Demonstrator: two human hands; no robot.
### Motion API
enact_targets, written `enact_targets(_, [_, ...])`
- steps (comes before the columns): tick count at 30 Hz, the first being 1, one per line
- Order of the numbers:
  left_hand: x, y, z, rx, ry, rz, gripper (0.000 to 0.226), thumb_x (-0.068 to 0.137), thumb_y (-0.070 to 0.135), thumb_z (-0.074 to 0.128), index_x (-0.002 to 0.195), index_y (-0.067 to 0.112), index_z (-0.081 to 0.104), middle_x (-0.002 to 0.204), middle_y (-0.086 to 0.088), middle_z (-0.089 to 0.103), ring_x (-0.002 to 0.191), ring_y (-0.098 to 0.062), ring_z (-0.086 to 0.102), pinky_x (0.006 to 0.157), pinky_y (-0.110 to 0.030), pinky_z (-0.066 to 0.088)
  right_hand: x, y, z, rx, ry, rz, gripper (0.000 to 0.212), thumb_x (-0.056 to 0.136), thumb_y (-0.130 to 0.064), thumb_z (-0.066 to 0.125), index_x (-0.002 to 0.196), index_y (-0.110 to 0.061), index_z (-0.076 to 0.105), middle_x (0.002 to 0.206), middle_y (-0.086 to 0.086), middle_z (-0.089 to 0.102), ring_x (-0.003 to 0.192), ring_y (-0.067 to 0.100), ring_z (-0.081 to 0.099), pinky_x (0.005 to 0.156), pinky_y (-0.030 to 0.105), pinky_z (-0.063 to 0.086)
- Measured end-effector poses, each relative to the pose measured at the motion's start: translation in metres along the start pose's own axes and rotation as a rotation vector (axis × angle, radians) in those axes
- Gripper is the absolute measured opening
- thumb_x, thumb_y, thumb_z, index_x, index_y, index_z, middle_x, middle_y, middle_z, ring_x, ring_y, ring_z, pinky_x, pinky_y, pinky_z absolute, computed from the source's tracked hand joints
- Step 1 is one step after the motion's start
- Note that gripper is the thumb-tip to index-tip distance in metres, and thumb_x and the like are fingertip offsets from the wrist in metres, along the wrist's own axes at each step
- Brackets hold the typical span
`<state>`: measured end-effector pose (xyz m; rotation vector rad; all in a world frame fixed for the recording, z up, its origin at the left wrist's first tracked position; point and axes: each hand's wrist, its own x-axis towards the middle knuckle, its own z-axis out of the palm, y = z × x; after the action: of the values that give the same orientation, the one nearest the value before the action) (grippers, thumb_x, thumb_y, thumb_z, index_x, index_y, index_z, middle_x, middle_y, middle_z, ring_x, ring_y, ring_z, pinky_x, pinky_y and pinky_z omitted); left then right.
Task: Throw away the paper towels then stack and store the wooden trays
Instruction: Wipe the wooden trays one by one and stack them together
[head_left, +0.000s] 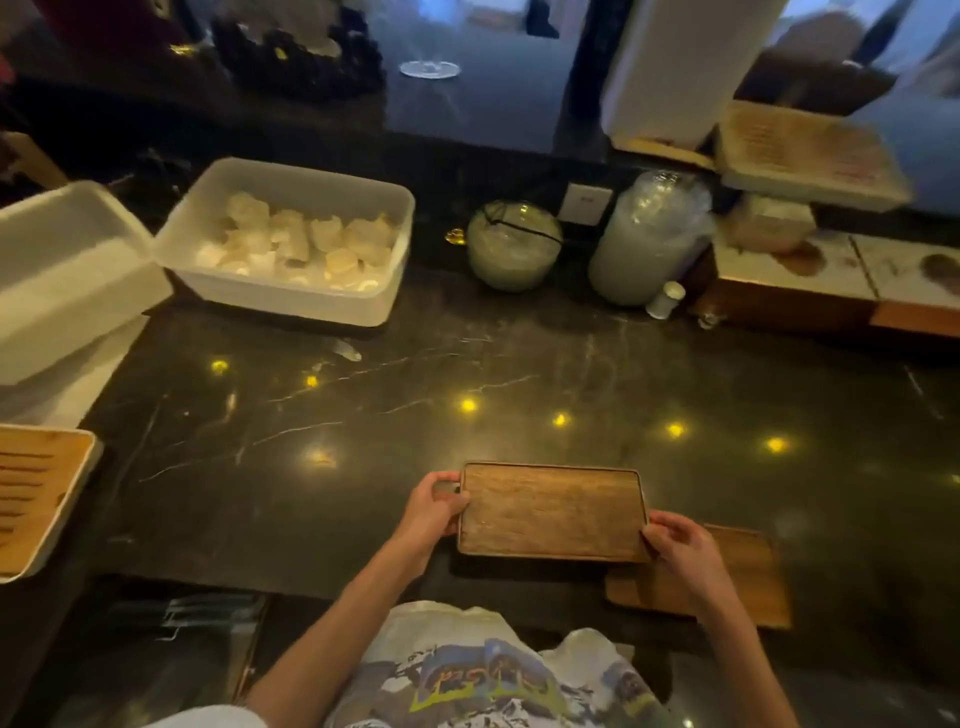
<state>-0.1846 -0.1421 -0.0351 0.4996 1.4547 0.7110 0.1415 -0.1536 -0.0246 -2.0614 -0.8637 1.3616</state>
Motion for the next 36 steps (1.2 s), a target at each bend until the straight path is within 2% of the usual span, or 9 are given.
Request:
enact_targets(4, [-0.005, -0.005, 0.058, 0.098, -0.06, 0.03, 0.02, 0.095, 0.011, 0.055, 0.11, 0.024, 0.057, 0.105, -0.006, 0.069, 0.084, -0.011, 0.072, 0.057, -0.02, 0.056, -0.008, 0.034, -0.052, 0.096, 0.088, 0.041, 0.026, 0.089, -0.009, 0.067, 0.114, -0.012, 0.063, 0.102, 0.01, 0.067, 0.087, 0.016, 0.064, 0.062, 0.024, 0.048])
enact_targets(9, [-0.012, -0.026, 0.114, 0.2, -0.011, 0.017, 0.016, 0.095, 0.01, 0.055, 0.108, 0.02, 0.055, 0.094, -0.005, 0.068, 0.07, -0.006, 0.071, 0.048, -0.015, 0.051, -0.009, 0.071, -0.096, 0.153, 0.089, 0.041, 0.024, 0.091, -0.009, 0.064, 0.114, -0.013, 0.061, 0.102, 0.009, 0.067, 0.093, 0.02, 0.066, 0.07, 0.027, 0.053])
enact_targets(12, [-0.013, -0.046, 0.137, 0.238, 0.019, 0.007, 0.02, 0.095, 0.012, 0.055, 0.115, 0.017, 0.053, 0.096, -0.006, 0.066, 0.08, -0.013, 0.069, 0.055, -0.022, 0.053, -0.003, 0.092, -0.112, 0.134, 0.088, 0.043, 0.021, 0.091, -0.007, 0.063, 0.112, -0.012, 0.062, 0.1, 0.011, 0.067, 0.09, 0.022, 0.067, 0.068, 0.027, 0.054])
enact_targets(15, [-0.013, -0.061, 0.159, 0.249, 0.077, -0.003, 0.023, 0.095, 0.011, 0.055, 0.118, 0.014, 0.053, 0.098, -0.011, 0.066, 0.087, -0.021, 0.068, 0.065, -0.033, 0.056, 0.003, 0.106, -0.127, 0.096, 0.077, 0.024, 0.019, 0.092, -0.012, 0.062, 0.11, -0.019, 0.061, 0.099, 0.005, 0.068, 0.089, 0.018, 0.069, 0.063, 0.023, 0.054])
enact_targets(19, [-0.017, -0.072, 0.191, 0.273, 0.124, 0.038, 0.024, 0.096, 0.011, 0.054, 0.119, 0.015, 0.054, 0.098, -0.012, 0.067, 0.087, -0.022, 0.068, 0.068, -0.036, 0.058, 0.013, 0.112, -0.148, -0.028, 0.14, -0.052, 0.021, 0.093, -0.013, 0.061, 0.113, -0.018, 0.06, 0.095, 0.002, 0.067, 0.087, 0.014, 0.066, 0.065, 0.023, 0.052])
enact_targets(23, [-0.014, -0.072, 0.215, 0.361, 0.175, 0.126, 0.033, 0.095, 0.007, 0.052, 0.127, 0.015, 0.054, 0.112, -0.014, 0.061, 0.096, -0.024, 0.064, 0.08, -0.039, 0.059, 0.031, 0.112, -0.164, -0.126, 0.164, -0.107, 0.022, 0.092, -0.01, 0.061, 0.114, -0.015, 0.062, 0.092, -0.002, 0.066, 0.086, 0.01, 0.063, 0.07, 0.025, 0.051])
enact_targets(27, [-0.01, -0.07, 0.225, 0.44, 0.205, 0.176, 0.04, 0.095, 0.004, 0.05, 0.134, 0.014, 0.051, 0.119, -0.014, 0.058, 0.101, -0.023, 0.062, 0.091, -0.046, 0.055, 0.046, 0.11, -0.17, -0.167, 0.133, -0.106, 0.024, 0.092, -0.007, 0.06, 0.115, -0.014, 0.063, 0.093, -0.001, 0.067, 0.088, 0.013, 0.064, 0.082, 0.037, 0.056])
enact_targets(30, [-0.01, -0.07, 0.227, 0.475, 0.214, 0.178, 0.045, 0.095, 0.005, 0.054, 0.138, 0.015, 0.049, 0.117, -0.016, 0.058, 0.1, -0.025, 0.062, 0.093, -0.048, 0.054, 0.05, 0.11, -0.169, -0.172, 0.105, -0.107, 0.023, 0.092, -0.007, 0.059, 0.114, -0.013, 0.062, 0.093, 0.0, 0.067, 0.089, 0.015, 0.064, 0.085, 0.041, 0.057])
enact_targets(36, [-0.01, -0.074, 0.227, 0.492, 0.195, 0.193, 0.052, 0.093, 0.01, 0.06, 0.142, 0.017, 0.045, 0.118, -0.015, 0.058, 0.103, -0.024, 0.062, 0.094, -0.047, 0.053, 0.045, 0.12, -0.17, -0.157, 0.093, -0.126, 0.023, 0.092, -0.008, 0.06, 0.115, -0.015, 0.061, 0.09, -0.003, 0.067, 0.084, 0.008, 0.064, 0.069, 0.022, 0.052])
